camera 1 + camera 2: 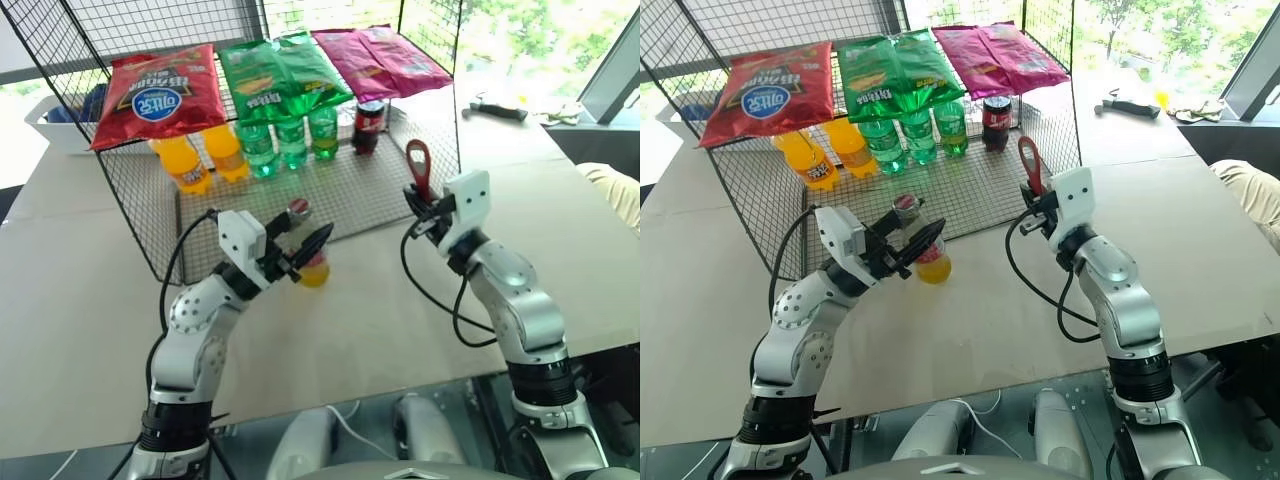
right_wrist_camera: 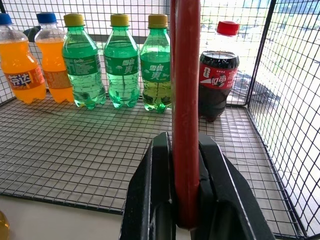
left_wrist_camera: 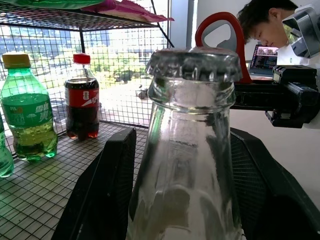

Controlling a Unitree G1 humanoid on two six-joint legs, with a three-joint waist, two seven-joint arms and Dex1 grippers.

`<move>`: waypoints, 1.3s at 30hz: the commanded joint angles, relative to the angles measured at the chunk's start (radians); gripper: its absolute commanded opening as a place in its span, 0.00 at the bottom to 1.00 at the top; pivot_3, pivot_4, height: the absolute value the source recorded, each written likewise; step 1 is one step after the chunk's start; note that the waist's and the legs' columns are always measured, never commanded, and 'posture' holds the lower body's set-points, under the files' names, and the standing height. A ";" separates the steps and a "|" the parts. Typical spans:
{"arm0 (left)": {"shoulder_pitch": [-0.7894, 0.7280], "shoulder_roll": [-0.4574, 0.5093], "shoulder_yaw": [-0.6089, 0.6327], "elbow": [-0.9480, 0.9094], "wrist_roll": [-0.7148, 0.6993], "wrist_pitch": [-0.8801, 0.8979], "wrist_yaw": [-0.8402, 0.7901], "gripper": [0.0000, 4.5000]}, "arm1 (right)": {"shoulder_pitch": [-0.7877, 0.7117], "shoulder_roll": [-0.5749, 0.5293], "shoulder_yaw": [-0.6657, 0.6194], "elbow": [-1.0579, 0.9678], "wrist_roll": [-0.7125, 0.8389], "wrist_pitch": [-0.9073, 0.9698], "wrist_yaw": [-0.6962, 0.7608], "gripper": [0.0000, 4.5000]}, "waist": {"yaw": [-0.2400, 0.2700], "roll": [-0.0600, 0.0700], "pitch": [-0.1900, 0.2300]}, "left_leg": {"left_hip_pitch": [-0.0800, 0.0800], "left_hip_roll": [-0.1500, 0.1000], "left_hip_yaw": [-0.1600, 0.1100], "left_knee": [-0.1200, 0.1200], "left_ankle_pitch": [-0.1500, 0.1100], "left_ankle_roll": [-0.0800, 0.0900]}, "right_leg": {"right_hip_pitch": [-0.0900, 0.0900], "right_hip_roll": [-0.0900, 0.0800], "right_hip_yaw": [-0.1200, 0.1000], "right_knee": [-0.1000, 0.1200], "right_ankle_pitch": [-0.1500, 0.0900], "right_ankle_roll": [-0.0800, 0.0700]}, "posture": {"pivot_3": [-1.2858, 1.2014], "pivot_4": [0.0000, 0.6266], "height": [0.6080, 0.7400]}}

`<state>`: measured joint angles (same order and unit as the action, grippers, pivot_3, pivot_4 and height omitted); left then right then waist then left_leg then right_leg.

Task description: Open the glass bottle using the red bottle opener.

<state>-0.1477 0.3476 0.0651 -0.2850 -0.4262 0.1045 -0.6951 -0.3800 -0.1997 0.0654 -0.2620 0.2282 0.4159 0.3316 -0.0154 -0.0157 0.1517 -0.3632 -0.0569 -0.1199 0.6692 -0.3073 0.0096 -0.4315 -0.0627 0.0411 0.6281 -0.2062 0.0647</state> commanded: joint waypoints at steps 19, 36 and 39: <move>0.002 -0.006 -0.009 -0.020 -0.002 -0.022 0.002 0.46 | -0.186 -0.036 0.313 0.206 -0.339 -0.429 0.111 0.00 | -0.004 0.000 0.000 | 0.001 0.000 0.001 0.000 0.000 0.000 | 0.000 0.000 0.000 0.000 0.000 0.000 | 0.52 0.24 1.00; 0.018 -0.006 -0.005 -0.016 -0.006 -0.022 -0.003 0.46 | -0.286 -0.029 0.432 0.570 -0.708 -0.932 -0.101 0.00 | -0.002 -0.001 -0.002 | 0.002 -0.002 0.000 0.000 0.001 -0.001 | 0.000 0.000 0.000 0.001 0.000 0.000 | 0.52 0.24 1.00; 0.016 -0.006 -0.006 -0.012 -0.006 -0.022 -0.004 0.46 | -0.297 -0.020 0.440 0.642 -0.733 -0.988 -0.135 0.00 | -0.003 -0.001 -0.003 | 0.002 -0.002 0.001 0.000 0.001 -0.001 | 0.001 0.001 0.000 0.001 0.000 0.000 | 0.52 0.24 1.00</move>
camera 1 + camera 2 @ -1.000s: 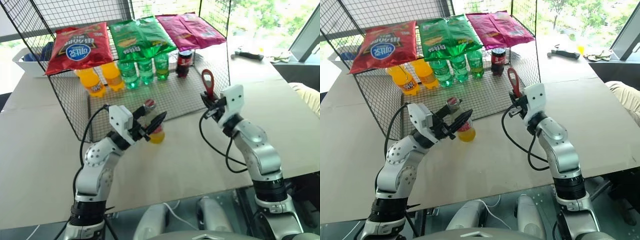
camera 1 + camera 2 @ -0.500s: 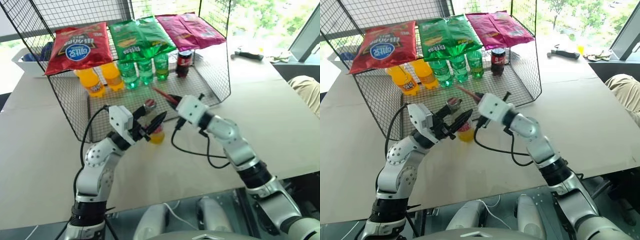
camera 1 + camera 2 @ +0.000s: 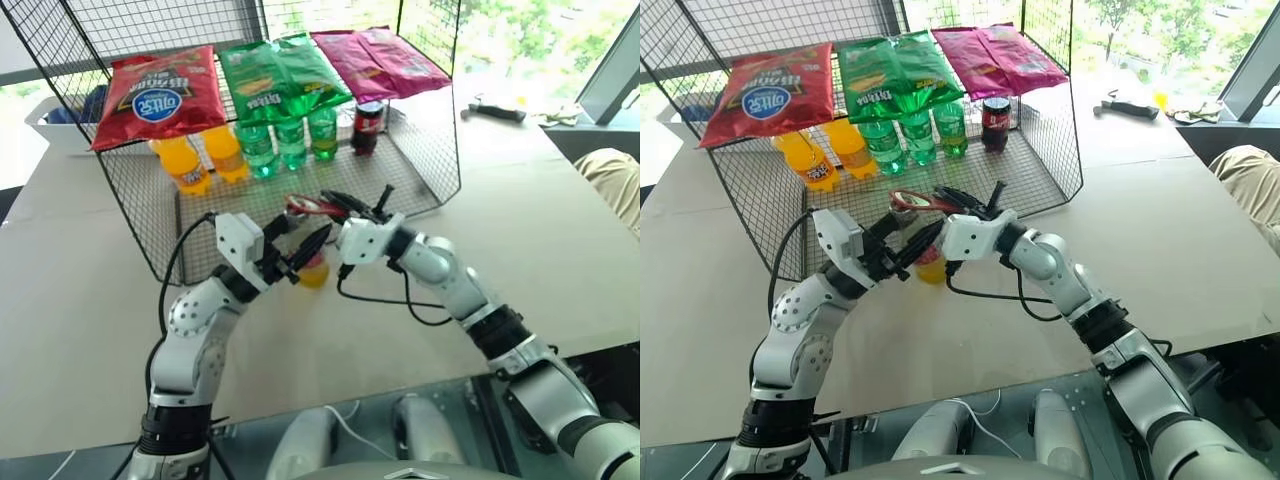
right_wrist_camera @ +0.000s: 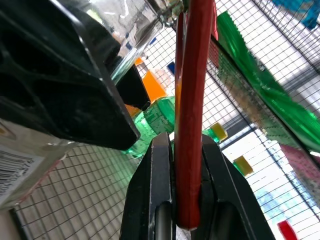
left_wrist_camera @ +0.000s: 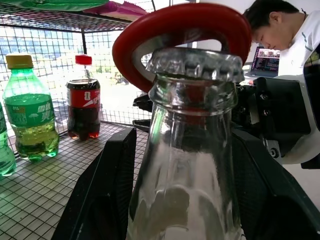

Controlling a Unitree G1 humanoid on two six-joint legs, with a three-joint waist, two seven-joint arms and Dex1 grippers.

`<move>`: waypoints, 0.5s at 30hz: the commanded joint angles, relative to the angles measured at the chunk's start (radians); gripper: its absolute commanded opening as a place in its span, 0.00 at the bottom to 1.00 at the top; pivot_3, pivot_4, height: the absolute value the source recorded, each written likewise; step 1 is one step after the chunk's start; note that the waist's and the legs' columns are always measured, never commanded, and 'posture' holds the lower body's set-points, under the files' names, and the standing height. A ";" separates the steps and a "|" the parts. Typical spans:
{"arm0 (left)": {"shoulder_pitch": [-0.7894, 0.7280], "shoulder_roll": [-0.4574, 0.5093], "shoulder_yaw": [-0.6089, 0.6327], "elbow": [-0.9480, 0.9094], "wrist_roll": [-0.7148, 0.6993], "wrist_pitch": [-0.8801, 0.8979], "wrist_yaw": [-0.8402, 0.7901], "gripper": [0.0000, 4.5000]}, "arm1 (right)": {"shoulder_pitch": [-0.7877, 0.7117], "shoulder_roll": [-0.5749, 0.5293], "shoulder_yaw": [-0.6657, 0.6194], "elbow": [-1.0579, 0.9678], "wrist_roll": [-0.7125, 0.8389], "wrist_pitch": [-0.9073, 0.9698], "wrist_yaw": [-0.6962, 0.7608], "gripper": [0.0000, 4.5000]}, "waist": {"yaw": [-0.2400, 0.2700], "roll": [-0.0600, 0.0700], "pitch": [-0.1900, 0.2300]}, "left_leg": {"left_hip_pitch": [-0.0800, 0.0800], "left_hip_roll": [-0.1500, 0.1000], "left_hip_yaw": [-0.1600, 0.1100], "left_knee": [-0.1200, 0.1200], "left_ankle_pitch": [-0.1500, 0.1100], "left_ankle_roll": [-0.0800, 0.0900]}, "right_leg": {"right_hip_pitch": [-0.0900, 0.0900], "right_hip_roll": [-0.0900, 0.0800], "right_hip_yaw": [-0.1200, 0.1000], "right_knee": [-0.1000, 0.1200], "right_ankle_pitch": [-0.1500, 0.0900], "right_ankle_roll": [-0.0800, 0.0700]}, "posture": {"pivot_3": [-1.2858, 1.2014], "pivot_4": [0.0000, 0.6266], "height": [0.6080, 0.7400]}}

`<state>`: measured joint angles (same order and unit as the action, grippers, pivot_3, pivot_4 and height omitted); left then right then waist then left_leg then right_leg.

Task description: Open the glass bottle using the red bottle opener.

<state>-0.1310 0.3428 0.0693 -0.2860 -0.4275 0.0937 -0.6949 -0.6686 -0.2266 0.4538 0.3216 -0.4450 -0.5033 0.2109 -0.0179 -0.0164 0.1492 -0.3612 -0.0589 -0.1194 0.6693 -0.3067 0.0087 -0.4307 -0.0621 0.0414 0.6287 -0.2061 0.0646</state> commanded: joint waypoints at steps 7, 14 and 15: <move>-0.002 0.000 -0.009 -0.002 -0.003 -0.014 -0.007 0.46 | -0.051 0.046 0.067 0.180 -0.101 -0.201 -0.083 0.00 | -0.003 0.000 -0.001 | 0.001 0.000 0.000 0.000 0.000 0.000 | 0.001 0.000 0.001 0.000 0.000 0.000 | 0.52 0.24 1.00; -0.018 -0.005 -0.015 0.002 -0.001 -0.006 0.001 0.46 | -0.079 0.054 0.077 0.290 -0.189 -0.287 -0.213 0.00 | -0.003 0.000 -0.001 | 0.002 0.000 0.001 0.000 0.000 0.000 | 0.001 0.000 0.001 0.001 0.000 0.000 | 0.52 0.24 1.00; -0.019 -0.005 -0.016 0.002 -0.001 -0.004 0.002 0.46 | -0.082 0.057 0.080 0.305 -0.197 -0.293 -0.223 0.00 | -0.004 0.000 -0.001 | 0.002 0.000 0.001 0.000 0.000 0.000 | 0.001 0.000 0.001 0.001 0.000 0.000 | 0.52 0.24 1.00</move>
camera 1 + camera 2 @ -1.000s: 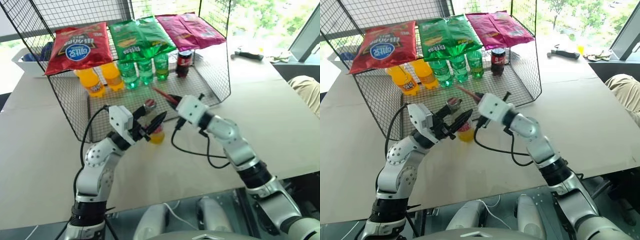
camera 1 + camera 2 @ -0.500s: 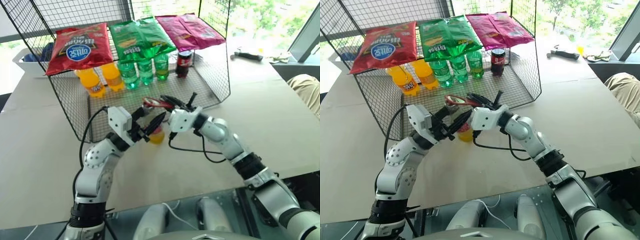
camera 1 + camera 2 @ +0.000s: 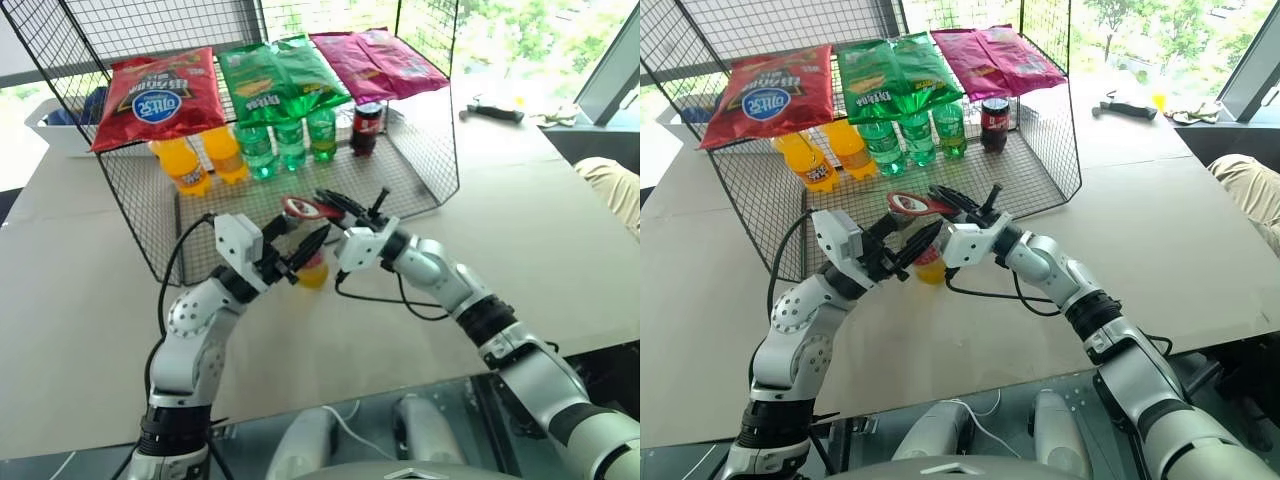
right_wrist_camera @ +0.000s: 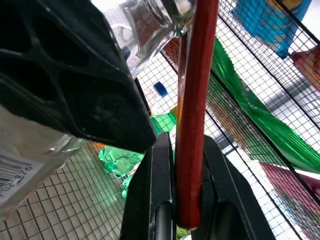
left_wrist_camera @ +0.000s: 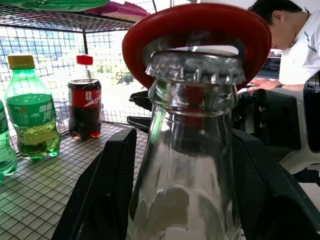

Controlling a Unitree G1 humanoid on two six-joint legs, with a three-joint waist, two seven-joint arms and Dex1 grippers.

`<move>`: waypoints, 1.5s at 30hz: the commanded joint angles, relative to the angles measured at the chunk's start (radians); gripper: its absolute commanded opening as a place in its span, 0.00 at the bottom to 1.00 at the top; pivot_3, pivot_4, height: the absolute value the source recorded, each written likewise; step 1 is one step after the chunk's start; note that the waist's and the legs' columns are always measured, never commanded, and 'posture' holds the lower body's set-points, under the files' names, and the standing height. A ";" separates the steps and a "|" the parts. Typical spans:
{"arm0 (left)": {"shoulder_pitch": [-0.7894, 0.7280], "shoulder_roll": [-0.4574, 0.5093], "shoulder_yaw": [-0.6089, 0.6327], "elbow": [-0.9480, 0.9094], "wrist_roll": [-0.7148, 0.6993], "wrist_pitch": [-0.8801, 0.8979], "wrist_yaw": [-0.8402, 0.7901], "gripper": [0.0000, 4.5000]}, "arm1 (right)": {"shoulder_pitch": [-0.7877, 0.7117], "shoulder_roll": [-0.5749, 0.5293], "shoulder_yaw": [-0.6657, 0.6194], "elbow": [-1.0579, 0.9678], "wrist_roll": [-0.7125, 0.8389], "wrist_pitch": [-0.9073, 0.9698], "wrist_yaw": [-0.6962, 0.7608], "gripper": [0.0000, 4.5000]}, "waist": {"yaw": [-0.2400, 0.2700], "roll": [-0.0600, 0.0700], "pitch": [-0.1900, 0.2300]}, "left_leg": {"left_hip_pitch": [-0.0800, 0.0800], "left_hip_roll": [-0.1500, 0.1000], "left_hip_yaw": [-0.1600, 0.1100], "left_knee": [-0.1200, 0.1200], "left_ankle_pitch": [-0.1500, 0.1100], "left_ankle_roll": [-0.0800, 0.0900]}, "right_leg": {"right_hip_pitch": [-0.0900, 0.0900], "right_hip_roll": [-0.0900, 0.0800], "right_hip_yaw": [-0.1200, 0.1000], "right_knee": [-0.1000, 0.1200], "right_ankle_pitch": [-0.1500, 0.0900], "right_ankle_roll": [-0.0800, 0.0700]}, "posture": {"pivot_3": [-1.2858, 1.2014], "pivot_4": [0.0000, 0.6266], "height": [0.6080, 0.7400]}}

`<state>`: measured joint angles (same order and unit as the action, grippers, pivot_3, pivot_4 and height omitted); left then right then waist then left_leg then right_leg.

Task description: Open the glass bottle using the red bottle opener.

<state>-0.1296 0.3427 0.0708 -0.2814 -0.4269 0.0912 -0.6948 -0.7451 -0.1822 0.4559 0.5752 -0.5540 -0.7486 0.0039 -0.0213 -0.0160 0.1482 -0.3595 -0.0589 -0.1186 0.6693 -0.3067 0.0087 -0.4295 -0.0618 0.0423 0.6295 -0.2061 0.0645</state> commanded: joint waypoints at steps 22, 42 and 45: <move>-0.025 -0.007 -0.025 0.029 0.004 -0.013 -0.008 0.46 | -0.220 -0.125 0.069 0.192 -0.160 -0.197 -0.079 0.00 | -0.013 0.000 -0.001 | 0.001 0.000 0.000 0.000 0.000 0.000 | 0.001 0.000 0.001 0.001 0.000 0.000 | 0.52 0.24 1.00; -0.021 -0.010 -0.026 0.029 0.001 -0.005 -0.010 0.46 | -0.378 -0.203 0.087 0.251 -0.242 -0.265 -0.122 0.00 | -0.014 0.000 -0.001 | 0.001 -0.001 0.000 0.000 0.000 0.000 | 0.001 0.000 0.001 0.000 0.000 0.000 | 0.52 0.24 1.00; -0.014 -0.008 -0.026 0.022 -0.001 -0.001 -0.008 0.46 | -0.405 -0.209 0.081 0.254 -0.245 -0.272 -0.124 0.00 | -0.014 0.000 -0.001 | 0.001 -0.001 0.000 0.000 0.000 0.000 | 0.001 0.000 0.001 0.000 0.000 0.000 | 0.52 0.24 1.00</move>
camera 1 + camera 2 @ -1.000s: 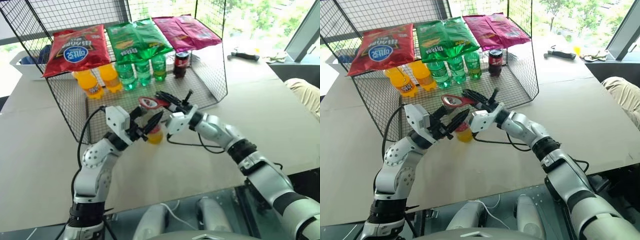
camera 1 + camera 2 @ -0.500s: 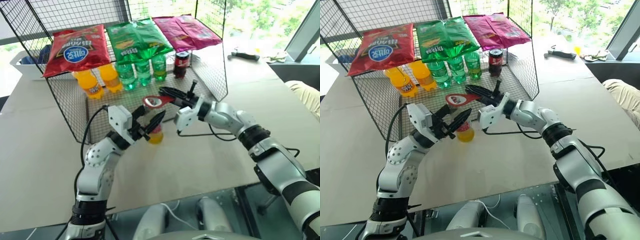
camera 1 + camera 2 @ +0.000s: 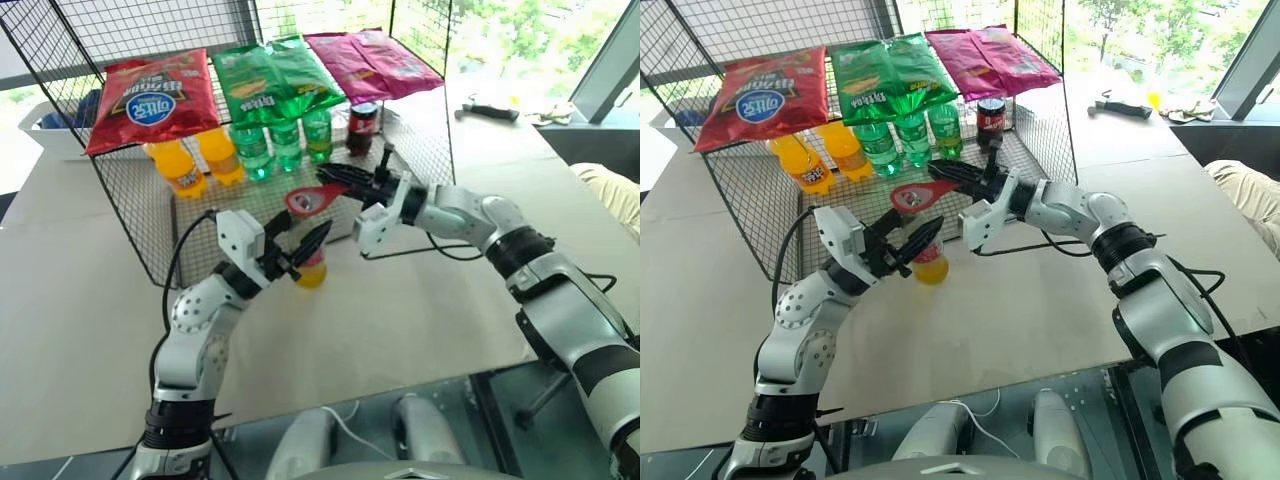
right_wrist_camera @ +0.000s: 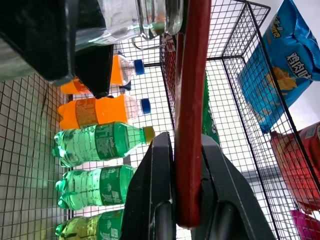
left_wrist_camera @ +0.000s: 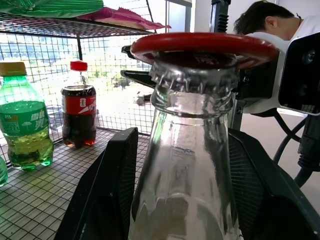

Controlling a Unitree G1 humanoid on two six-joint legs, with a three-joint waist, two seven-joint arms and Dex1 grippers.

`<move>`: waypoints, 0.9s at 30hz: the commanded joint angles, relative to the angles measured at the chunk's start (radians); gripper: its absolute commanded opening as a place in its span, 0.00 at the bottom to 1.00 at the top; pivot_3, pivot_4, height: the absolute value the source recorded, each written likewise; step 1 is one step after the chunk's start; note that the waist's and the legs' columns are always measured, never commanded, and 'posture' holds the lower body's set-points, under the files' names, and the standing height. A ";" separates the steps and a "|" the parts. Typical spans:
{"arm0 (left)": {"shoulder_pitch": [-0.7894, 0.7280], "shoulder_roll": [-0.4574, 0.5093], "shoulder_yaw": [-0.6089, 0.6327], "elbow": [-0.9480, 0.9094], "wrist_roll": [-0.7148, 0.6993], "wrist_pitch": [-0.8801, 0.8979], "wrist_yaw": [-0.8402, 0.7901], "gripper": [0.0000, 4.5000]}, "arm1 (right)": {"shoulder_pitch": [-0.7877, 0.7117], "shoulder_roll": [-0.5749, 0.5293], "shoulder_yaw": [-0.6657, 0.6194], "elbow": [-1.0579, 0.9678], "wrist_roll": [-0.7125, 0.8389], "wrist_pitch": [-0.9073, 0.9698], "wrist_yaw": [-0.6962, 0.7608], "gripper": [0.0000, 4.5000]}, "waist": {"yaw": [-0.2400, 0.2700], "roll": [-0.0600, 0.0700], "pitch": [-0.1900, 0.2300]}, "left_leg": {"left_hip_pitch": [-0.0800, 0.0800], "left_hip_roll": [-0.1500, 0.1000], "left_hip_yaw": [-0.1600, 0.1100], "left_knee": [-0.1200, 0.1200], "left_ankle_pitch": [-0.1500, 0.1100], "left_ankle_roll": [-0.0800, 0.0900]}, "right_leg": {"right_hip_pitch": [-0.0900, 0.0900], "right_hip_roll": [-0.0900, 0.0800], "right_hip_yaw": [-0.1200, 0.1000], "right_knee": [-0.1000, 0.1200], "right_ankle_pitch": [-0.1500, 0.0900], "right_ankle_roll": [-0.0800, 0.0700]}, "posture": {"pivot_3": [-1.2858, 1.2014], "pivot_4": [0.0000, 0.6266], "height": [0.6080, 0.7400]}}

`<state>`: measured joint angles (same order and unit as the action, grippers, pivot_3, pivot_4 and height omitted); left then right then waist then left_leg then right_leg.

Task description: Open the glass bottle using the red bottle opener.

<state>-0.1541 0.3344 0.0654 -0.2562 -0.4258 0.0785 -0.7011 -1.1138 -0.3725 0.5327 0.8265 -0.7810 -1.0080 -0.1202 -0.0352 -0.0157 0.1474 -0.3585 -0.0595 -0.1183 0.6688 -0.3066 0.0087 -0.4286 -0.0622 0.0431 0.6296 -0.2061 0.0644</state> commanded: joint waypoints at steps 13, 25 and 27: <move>0.016 0.003 -0.026 -0.017 -0.005 0.027 0.006 0.46 | -0.101 -0.018 -0.034 -0.064 0.019 -0.017 0.035 0.00 | -0.002 0.000 0.000 | -0.001 0.000 0.000 0.000 0.000 0.000 | -0.001 0.000 0.000 -0.001 0.000 0.000 | 0.52 0.24 1.00; 0.021 0.003 -0.024 -0.028 -0.010 0.039 0.011 0.46 | -0.083 0.017 -0.109 -0.027 0.195 0.022 0.096 0.00 | -0.003 0.000 0.000 | -0.002 0.000 -0.001 0.000 0.000 0.000 | -0.001 0.000 0.000 -0.002 0.000 0.000 | 0.52 0.24 1.00; 0.023 0.003 -0.022 -0.033 -0.013 0.044 0.012 0.46 | -0.059 0.038 -0.134 -0.022 0.273 0.044 0.145 0.00 | -0.003 0.001 0.000 | -0.001 0.001 -0.001 -0.001 0.000 0.000 | -0.001 0.000 0.000 -0.002 0.000 0.000 | 0.52 0.24 1.00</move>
<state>-0.1492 0.3348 0.0661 -0.2840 -0.4355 0.1018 -0.6899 -1.1806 -0.3435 0.4424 0.8087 -0.5927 -0.9808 -0.0080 -0.0384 -0.0152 0.1478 -0.3601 -0.0578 -0.1190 0.6682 -0.3066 0.0087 -0.4296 -0.0622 0.0428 0.6280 -0.2061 0.0644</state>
